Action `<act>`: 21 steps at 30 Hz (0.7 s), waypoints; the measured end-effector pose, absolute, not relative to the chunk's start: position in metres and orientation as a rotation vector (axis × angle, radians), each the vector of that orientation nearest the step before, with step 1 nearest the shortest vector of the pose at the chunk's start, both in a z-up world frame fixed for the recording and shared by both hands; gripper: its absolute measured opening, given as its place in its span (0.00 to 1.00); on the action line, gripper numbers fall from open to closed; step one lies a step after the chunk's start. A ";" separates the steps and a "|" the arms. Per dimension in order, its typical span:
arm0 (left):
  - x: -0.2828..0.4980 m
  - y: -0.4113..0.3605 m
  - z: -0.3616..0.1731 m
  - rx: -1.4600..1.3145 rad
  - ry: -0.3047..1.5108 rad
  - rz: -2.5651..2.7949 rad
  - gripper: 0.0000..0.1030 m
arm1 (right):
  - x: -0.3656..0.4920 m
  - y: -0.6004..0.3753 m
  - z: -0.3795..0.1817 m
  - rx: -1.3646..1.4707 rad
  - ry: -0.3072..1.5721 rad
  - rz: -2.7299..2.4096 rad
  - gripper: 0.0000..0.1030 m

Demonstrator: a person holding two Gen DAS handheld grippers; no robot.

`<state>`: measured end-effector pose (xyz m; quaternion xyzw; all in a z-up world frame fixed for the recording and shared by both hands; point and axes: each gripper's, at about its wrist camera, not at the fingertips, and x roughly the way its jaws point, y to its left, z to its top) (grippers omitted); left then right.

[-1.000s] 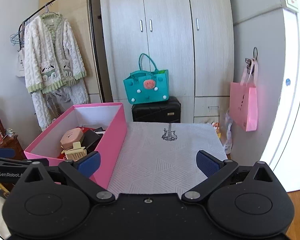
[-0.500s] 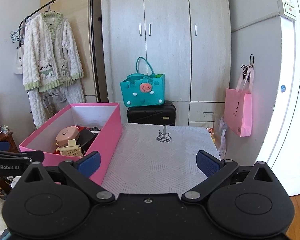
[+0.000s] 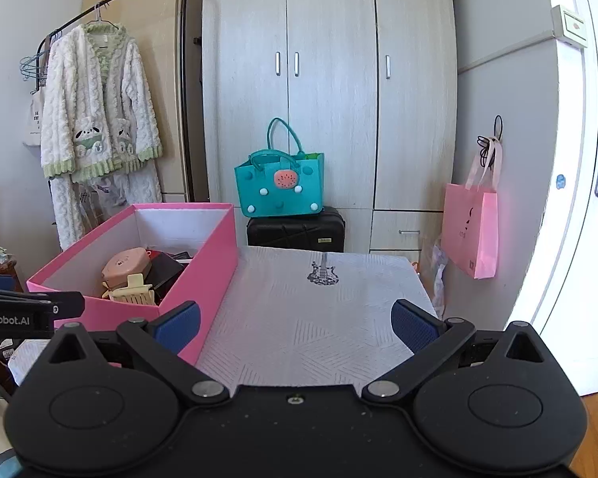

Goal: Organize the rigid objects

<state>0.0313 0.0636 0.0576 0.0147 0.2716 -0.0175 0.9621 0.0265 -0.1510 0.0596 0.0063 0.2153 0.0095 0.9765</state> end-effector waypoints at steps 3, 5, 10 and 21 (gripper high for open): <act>0.031 0.063 0.058 0.039 0.546 -0.032 0.98 | 0.026 -0.150 0.059 0.017 0.439 0.016 1.00; 0.031 0.063 0.059 0.053 0.549 -0.027 0.98 | 0.026 -0.150 0.059 0.011 0.440 0.012 1.00; 0.029 0.062 0.060 0.075 0.548 -0.016 0.98 | 0.024 -0.150 0.059 0.013 0.429 -0.008 1.00; 0.030 0.067 0.060 0.069 0.525 0.051 1.00 | 0.024 -0.152 0.058 0.035 0.429 -0.026 1.00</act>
